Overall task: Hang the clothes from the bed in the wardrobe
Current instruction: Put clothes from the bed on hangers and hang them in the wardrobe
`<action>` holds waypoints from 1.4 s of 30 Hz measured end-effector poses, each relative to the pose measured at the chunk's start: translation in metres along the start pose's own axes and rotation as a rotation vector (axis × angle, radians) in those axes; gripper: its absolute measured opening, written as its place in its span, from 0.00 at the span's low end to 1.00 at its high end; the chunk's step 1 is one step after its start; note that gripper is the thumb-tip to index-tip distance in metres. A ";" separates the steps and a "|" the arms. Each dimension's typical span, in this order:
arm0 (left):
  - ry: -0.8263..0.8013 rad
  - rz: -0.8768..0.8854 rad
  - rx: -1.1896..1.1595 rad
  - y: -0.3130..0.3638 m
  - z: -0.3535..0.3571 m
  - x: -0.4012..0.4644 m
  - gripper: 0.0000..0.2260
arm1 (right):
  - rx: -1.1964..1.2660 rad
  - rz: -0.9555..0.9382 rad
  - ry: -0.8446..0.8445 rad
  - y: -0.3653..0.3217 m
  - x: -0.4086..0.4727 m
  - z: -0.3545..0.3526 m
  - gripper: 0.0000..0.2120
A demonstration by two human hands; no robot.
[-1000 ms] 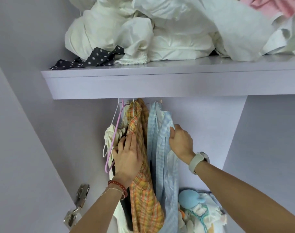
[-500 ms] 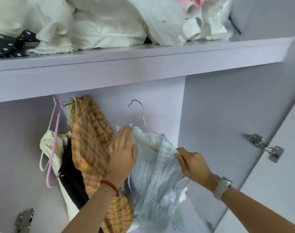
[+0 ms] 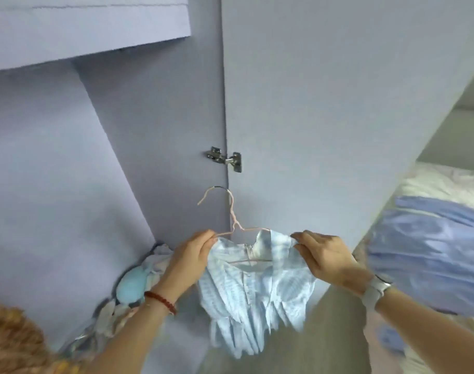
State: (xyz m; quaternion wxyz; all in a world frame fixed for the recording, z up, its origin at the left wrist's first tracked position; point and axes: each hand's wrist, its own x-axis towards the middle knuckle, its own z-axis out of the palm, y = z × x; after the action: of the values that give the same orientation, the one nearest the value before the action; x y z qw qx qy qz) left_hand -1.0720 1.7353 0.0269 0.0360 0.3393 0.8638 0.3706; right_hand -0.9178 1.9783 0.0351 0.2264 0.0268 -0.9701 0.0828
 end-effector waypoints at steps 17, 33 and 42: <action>-0.530 0.600 -0.123 0.239 0.227 0.005 0.05 | 0.308 1.046 0.191 0.015 -0.251 -0.116 0.12; -0.642 0.826 -0.290 0.459 0.420 -0.056 0.06 | 0.026 1.481 0.489 0.093 -0.422 -0.225 0.13; -0.310 0.473 -0.249 0.427 0.403 0.072 0.08 | 0.217 1.314 0.449 0.214 -0.305 -0.194 0.13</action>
State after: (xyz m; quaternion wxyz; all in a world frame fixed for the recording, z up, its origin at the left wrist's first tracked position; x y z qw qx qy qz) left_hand -0.7621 2.2389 0.0335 0.1214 0.5765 0.6930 0.4155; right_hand -0.5794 2.2273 0.0390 0.3206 -0.5601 -0.7016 0.3022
